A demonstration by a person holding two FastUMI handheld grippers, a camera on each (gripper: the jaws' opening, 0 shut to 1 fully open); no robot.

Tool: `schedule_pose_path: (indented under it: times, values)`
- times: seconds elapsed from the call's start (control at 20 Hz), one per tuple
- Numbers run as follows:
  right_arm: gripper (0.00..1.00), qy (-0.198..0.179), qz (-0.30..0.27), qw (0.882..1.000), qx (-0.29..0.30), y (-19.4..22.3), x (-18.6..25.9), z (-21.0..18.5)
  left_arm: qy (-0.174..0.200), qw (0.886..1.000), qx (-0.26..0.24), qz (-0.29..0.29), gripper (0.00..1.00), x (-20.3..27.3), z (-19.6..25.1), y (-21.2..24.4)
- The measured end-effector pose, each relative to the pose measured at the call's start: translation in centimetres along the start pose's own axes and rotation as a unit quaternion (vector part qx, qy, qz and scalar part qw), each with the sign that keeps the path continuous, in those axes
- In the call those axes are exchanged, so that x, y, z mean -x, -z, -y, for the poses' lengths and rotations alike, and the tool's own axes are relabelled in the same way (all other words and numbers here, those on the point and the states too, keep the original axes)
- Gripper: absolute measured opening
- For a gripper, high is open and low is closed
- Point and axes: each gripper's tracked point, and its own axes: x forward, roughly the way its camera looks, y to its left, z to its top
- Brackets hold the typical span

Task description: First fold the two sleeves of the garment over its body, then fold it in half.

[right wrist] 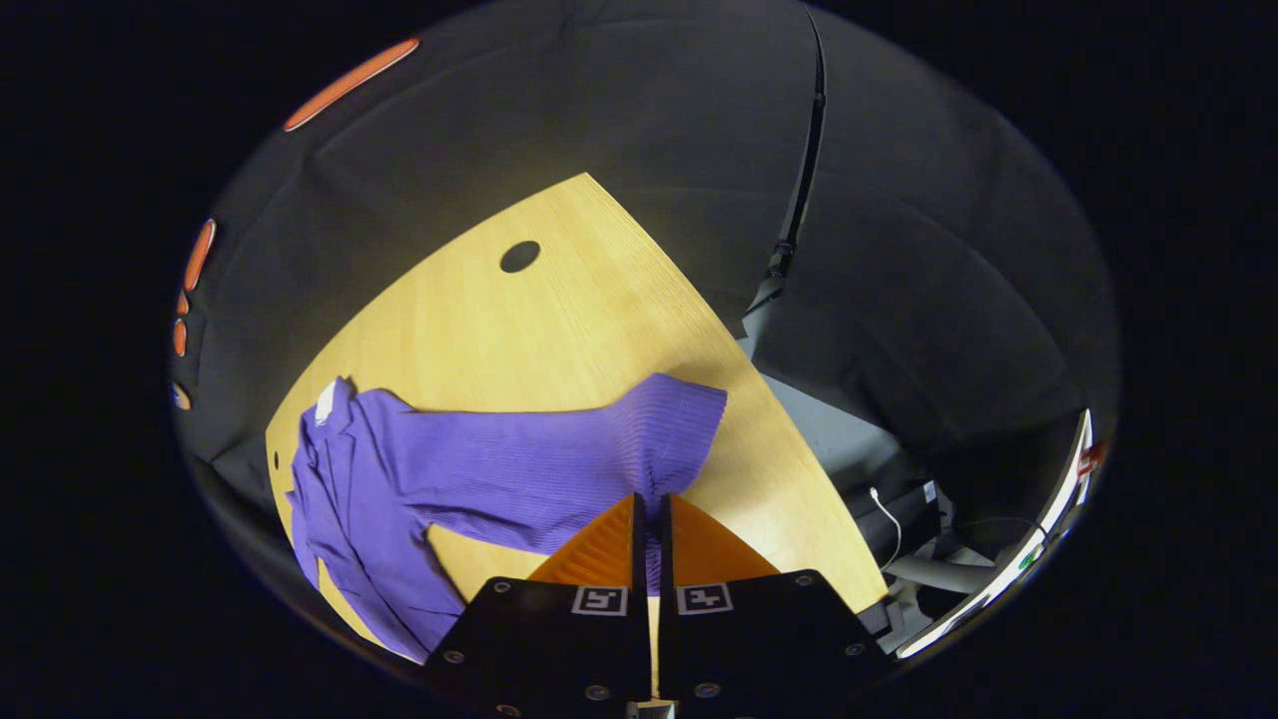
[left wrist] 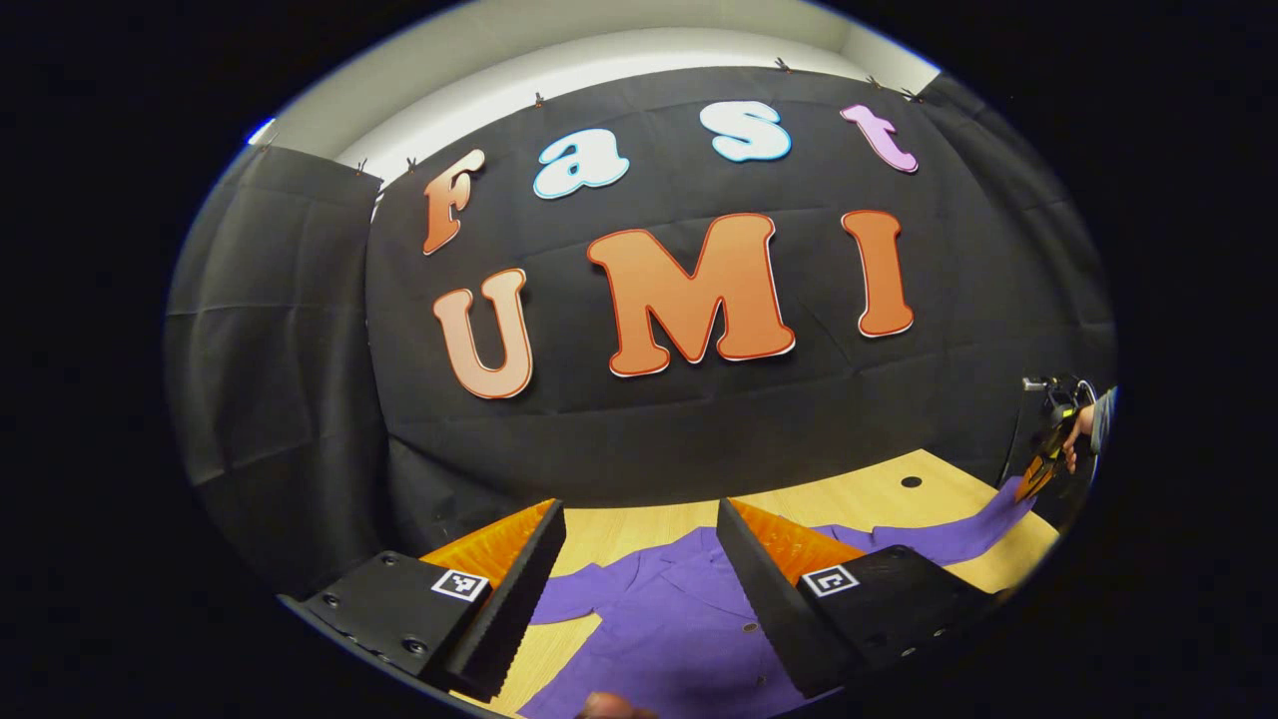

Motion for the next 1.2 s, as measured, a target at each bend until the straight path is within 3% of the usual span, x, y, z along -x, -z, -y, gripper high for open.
schedule_pose_path:
  times: [0.3,0.55,1.2]
  values:
    - [0.04,0.001,0.041,0.999,0.005,0.2,4.8,-4.9,0.023,1.0,0.009,0.018,1.0,-1.0,-4.7,0.9]
    - [0.04,-0.008,0.073,0.997,0.023,0.7,9.0,-11.2,0.027,0.999,0.021,0.013,0.98,-2.7,-9.9,2.6]
    - [0.04,-0.08,0.094,0.988,0.092,3.6,13.1,-32.3,-0.02,0.998,0.042,-0.034,0.98,-7.1,-23.9,8.8]
